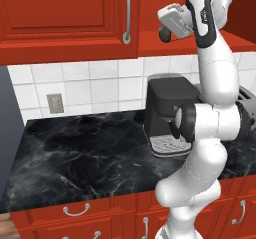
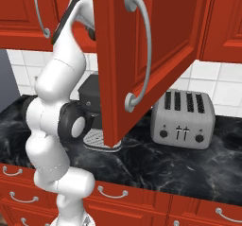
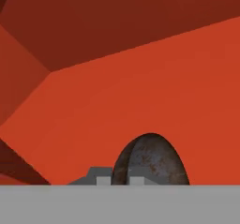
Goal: Open the cabinet and move the ladle to the pot. Then close the cabinet.
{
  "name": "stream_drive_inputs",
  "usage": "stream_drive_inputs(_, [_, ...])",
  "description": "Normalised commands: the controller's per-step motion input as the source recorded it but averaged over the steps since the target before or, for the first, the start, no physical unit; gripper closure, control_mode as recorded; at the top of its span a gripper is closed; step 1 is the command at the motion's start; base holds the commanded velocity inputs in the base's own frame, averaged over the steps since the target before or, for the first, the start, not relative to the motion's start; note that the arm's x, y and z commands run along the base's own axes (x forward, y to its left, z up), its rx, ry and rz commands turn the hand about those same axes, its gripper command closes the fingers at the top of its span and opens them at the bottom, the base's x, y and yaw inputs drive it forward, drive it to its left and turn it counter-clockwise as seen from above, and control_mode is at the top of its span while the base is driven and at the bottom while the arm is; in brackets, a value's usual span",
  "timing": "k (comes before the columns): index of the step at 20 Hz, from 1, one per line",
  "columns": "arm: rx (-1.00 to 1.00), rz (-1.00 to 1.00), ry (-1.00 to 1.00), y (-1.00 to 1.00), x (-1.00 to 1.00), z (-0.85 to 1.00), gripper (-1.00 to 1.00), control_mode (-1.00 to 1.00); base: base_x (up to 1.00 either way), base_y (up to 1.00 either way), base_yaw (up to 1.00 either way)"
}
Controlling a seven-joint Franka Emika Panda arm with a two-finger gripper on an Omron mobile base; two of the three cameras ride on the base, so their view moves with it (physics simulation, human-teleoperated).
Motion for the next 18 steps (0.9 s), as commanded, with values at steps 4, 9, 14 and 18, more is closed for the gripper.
stream_drive_inputs(4, [0.00,-0.07,0.00,-0.01,-1.00,0.00,1.00,-1.00,0.00,0.00,0.00])
stream_drive_inputs(9, [-0.01,-0.06,-0.01,0.00,-1.00,-0.19,1.00,-1.00,0.00,0.00,0.00])
stream_drive_inputs(14, [-0.03,-0.04,-0.03,0.12,-1.00,-0.23,1.00,-1.00,0.00,0.00,0.00])
stream_drive_inputs(18, [-0.08,-0.04,-0.04,0.28,-1.00,-0.28,1.00,-1.00,0.00,0.00,0.00])
